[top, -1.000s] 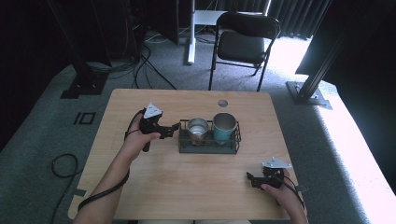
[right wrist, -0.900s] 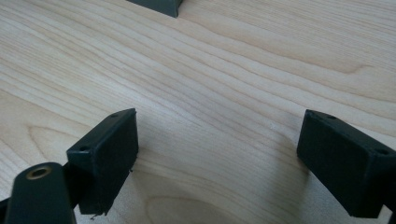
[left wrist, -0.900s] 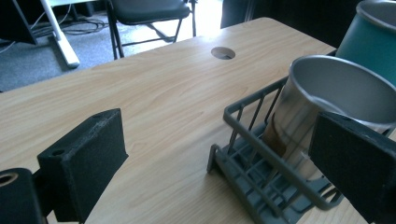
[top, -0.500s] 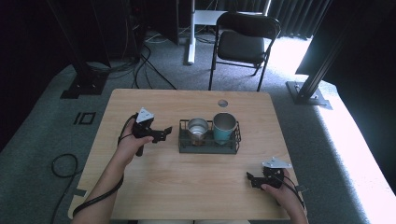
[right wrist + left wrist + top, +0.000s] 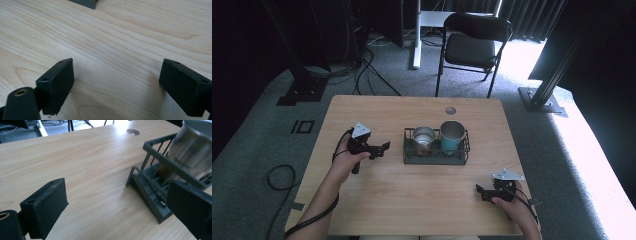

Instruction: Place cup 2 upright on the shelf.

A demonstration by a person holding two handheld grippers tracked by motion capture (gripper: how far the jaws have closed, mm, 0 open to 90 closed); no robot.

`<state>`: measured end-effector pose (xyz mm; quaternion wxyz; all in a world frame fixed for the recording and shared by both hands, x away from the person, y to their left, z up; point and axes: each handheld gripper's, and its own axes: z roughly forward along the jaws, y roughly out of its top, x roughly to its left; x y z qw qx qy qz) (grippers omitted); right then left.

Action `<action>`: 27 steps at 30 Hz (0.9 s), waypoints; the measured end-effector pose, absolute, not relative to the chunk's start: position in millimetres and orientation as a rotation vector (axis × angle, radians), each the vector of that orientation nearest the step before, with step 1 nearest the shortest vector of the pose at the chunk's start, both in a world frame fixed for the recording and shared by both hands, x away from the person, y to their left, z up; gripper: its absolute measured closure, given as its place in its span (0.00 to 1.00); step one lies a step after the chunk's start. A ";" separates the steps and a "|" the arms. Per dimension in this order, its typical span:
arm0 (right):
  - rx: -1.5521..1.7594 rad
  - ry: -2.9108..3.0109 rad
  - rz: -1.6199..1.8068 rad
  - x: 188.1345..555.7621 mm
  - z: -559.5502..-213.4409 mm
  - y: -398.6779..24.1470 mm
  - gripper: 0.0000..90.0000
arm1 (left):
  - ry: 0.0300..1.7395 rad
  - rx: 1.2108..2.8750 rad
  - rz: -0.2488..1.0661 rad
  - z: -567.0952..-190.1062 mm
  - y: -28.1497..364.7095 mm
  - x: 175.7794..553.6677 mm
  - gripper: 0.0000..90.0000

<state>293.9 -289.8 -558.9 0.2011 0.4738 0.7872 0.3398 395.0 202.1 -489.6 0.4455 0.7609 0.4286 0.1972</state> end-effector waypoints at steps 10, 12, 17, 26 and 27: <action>1.324 2.199 0.949 293.9 -558.9 -289.8 0.14 | 1.105 1.894 0.477 -504.9 217.9 384.6 0.05; 1.323 2.199 0.949 293.9 -558.9 -289.8 0.14 | 1.120 1.895 0.481 -508.3 221.3 382.0 0.05; 1.323 2.199 0.949 293.9 -559.0 -289.8 0.14 | 1.149 1.900 0.480 -516.1 227.3 374.9 0.05; 1.323 2.199 0.949 293.9 -559.0 -289.8 0.14 | 1.179 1.905 0.489 -523.1 237.2 359.5 0.05; 1.323 2.199 0.949 293.9 -559.0 -289.8 0.14 | 1.196 1.893 0.491 -525.2 240.5 355.4 0.05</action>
